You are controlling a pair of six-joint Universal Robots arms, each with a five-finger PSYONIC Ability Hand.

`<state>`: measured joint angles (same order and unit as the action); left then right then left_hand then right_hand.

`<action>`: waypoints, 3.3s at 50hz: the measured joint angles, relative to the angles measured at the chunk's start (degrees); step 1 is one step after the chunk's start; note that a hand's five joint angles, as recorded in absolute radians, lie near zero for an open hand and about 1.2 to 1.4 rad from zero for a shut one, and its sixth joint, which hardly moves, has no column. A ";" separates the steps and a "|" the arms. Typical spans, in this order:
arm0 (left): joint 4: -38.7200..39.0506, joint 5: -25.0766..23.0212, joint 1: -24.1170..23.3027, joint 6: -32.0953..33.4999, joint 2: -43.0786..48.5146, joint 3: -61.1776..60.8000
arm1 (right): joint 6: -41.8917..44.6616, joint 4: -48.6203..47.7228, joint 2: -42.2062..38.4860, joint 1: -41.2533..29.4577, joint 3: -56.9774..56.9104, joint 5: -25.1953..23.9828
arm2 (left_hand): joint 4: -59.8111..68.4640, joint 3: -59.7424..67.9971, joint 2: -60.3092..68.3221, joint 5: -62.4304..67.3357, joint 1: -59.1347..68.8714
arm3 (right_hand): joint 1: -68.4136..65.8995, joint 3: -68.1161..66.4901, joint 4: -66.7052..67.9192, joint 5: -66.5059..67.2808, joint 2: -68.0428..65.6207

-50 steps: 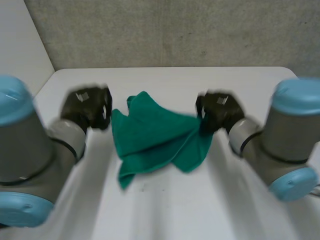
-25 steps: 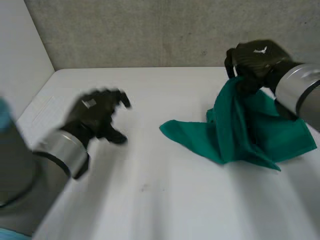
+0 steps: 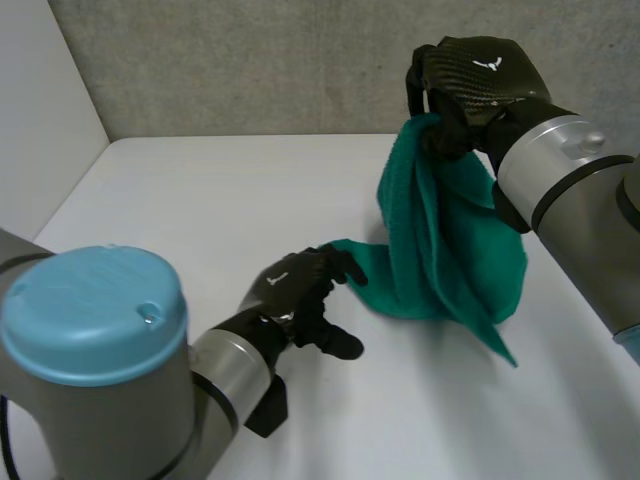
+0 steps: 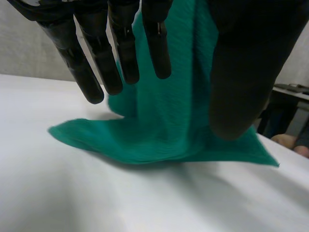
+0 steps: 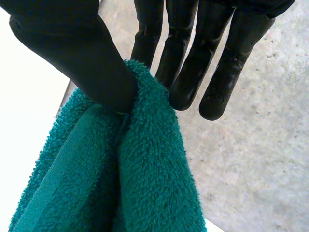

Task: Fold the towel.

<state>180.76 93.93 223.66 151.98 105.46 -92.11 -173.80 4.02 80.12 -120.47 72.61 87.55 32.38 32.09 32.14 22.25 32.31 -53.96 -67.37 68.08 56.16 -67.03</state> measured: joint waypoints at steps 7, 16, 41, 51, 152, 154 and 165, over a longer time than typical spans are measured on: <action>0.22 1.41 -3.83 -6.53 7.76 7.15 | -1.81 -0.73 1.99 -4.15 -0.12 1.25 | 0.41 0.24 0.23 0.17 0.27 | 0.00 0.01 0.00 0.00 0.00; 0.55 5.33 -5.71 -11.34 18.31 16.11 | -2.87 -0.75 4.58 -7.17 0.91 1.24 | 0.41 0.24 0.24 0.17 0.27 | -0.41 -0.27 0.00 0.00 0.00; 2.68 6.22 -4.24 -17.77 15.65 18.53 | -2.39 -6.12 5.37 -4.23 7.21 0.90 | 36.17 36.04 36.33 33.60 34.45 | -0.42 -0.45 0.01 0.00 0.00; 2.55 5.76 12.48 -4.23 0.85 9.72 | -2.09 -7.44 3.99 3.66 9.72 0.14 | 36.20 36.11 36.40 33.60 34.44 | -0.42 -0.45 0.01 0.00 0.00; 7.21 12.15 7.64 -0.55 1.50 6.32 | -1.64 -13.18 6.12 -0.17 16.55 1.70 | 36.20 35.84 36.42 32.29 32.63 | -0.42 -0.45 0.01 0.38 0.00; 6.48 11.20 8.96 2.68 -0.43 5.38 | -0.96 -13.12 5.59 -0.17 16.36 1.58 | 36.21 35.86 36.46 32.29 32.63 | -0.42 -0.45 0.01 0.38 0.00; 2.16 5.32 15.47 18.41 -8.74 2.17 | 6.63 -9.53 -1.89 -0.37 13.26 0.07 | 36.23 35.87 36.47 32.29 32.63 | -0.68 -0.45 0.01 0.39 0.00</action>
<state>182.92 99.24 239.14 170.39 96.72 -89.94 -167.17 -5.51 78.24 -120.84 85.87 87.62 68.61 67.95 68.60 54.54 64.94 -54.64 -67.82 68.09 56.55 -67.03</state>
